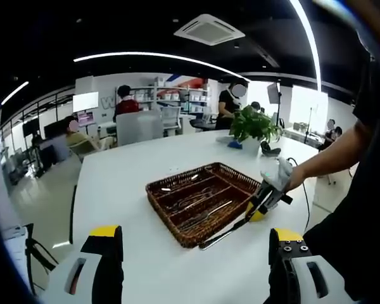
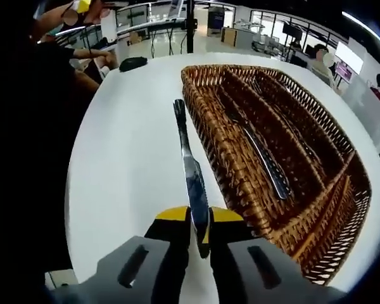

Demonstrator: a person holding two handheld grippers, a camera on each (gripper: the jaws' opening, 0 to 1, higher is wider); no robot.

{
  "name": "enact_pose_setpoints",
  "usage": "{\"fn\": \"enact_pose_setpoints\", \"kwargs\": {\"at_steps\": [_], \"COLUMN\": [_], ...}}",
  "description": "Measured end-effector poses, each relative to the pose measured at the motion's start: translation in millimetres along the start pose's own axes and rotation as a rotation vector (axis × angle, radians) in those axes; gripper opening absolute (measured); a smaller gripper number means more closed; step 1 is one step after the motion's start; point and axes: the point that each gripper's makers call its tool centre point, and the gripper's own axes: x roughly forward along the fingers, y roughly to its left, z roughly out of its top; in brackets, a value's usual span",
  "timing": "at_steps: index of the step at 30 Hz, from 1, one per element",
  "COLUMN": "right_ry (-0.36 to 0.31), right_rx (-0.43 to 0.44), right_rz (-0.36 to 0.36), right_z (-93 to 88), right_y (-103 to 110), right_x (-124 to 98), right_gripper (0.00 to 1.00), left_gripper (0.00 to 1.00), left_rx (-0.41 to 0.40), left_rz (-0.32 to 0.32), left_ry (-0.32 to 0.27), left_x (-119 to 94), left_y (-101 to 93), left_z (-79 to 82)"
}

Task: Arrange the knives, forks, and spoons in their matching storage slots by inserting each utensil handle-first until every utensil is classified and aligned in the correct compartment

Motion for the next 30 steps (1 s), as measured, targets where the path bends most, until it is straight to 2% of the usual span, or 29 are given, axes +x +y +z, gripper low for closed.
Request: {"fn": "enact_pose_setpoints", "kwargs": {"at_steps": [12, 14, 16, 17, 20, 25, 26, 27, 28, 30], "right_ry": [0.032, 0.034, 0.044, 0.055, 0.07, 0.105, 0.106, 0.107, 0.116, 0.124], "right_rx": [-0.121, -0.129, -0.158, -0.145, -0.151, -0.15, -0.153, -0.151, -0.151, -0.156], "right_rz": [0.107, 0.105, 0.089, 0.098, 0.097, 0.12, 0.119, 0.119, 0.117, 0.116], "right_z": [-9.0, -9.1, -9.3, -10.4, -11.3, -13.9, -14.0, -14.0, -15.2, -15.6], "right_y": [24, 25, 28, 28, 27, 29, 29, 28, 27, 27], "right_x": [-8, -8, -9, -10, -9, -11, -11, -11, -12, -12], "right_gripper": [0.08, 0.08, 0.08, 0.08, 0.08, 0.08, 0.08, 0.08, 0.08, 0.08], "left_gripper": [1.0, 1.0, 1.0, 1.0, 1.0, 0.85, 0.83, 0.81, 0.79, 0.76], "left_rx": [0.027, 0.03, 0.068, 0.1, 0.122, 0.17, 0.176, 0.201, 0.241, 0.266], "left_rz": [-0.021, -0.022, -0.035, -0.052, -0.084, -0.141, -0.19, -0.258, -0.278, -0.286], "left_ry": [0.014, 0.016, 0.043, 0.066, 0.092, 0.137, 0.136, 0.167, 0.201, 0.238], "left_x": [6, 7, 11, 14, 21, 39, 49, 57, 66, 79], "left_y": [-3.1, -3.8, -7.3, -11.2, -19.5, -37.6, -50.6, -67.0, -73.8, -79.3], "left_z": [1.2, 1.4, -1.3, -4.8, -10.3, -19.3, -22.9, -31.8, -41.2, -51.8]}}
